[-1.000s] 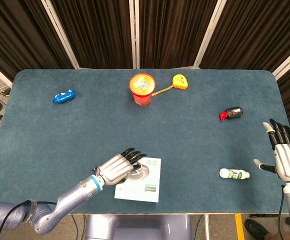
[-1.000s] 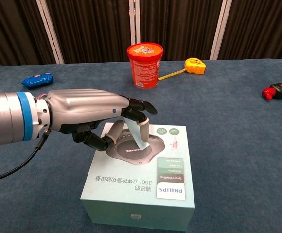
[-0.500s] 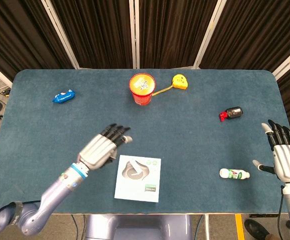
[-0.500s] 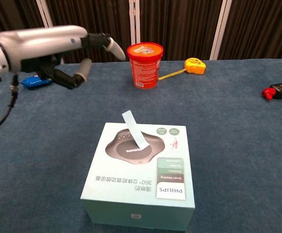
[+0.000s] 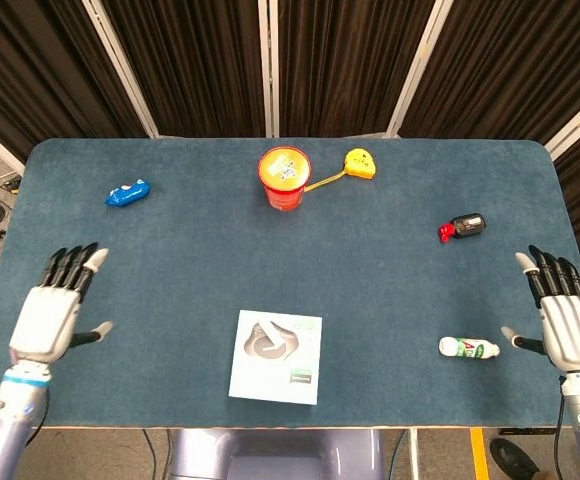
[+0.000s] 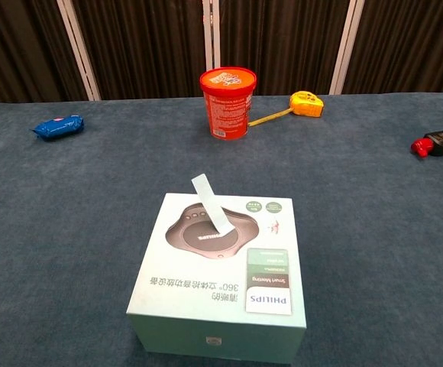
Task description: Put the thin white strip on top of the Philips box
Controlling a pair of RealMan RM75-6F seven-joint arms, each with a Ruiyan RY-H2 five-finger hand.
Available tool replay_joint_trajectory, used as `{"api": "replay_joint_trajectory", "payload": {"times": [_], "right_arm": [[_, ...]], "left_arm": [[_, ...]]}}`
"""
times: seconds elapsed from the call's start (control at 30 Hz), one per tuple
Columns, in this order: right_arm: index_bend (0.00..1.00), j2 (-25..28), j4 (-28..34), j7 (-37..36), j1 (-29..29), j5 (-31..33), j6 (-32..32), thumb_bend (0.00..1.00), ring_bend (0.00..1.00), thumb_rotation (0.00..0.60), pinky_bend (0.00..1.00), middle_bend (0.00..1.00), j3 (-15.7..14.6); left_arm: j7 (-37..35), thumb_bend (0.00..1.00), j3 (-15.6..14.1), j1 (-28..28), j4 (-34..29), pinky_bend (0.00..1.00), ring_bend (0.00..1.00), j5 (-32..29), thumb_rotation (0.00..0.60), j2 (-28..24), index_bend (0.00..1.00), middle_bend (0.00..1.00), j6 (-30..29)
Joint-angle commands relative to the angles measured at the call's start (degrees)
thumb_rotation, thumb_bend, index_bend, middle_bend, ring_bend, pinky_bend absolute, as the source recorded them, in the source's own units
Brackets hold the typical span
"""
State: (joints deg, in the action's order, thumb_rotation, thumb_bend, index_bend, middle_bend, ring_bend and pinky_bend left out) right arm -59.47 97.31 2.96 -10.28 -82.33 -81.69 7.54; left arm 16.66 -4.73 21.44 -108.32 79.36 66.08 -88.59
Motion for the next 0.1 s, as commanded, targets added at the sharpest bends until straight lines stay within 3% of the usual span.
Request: {"api": "replay_joint_trajectory", "payload": {"times": [0.03,0.1], "right_arm": [[0.0,-0.3,0.0,0.7,0.1,-0.4,-0.5,0.0,0.0,0.6,0.0,0.0,-0.1],[0.0,-0.6,-0.1,1.2,0.2,-0.5,-0.8,0.0,0.0,0.6,0.0,0.0,-0.1]], "left_arm": [[-1.9,0.0,-1.3,-2.4,1.7,0.0,0.0,1.8,0.6,-1.1,0.0,0.0,-1.4],[-2.5,0.0,-1.6,-3.3,2.1,0.0,0.0,2.5,0.6,-1.3,0.0,0.0,-1.4]]}}
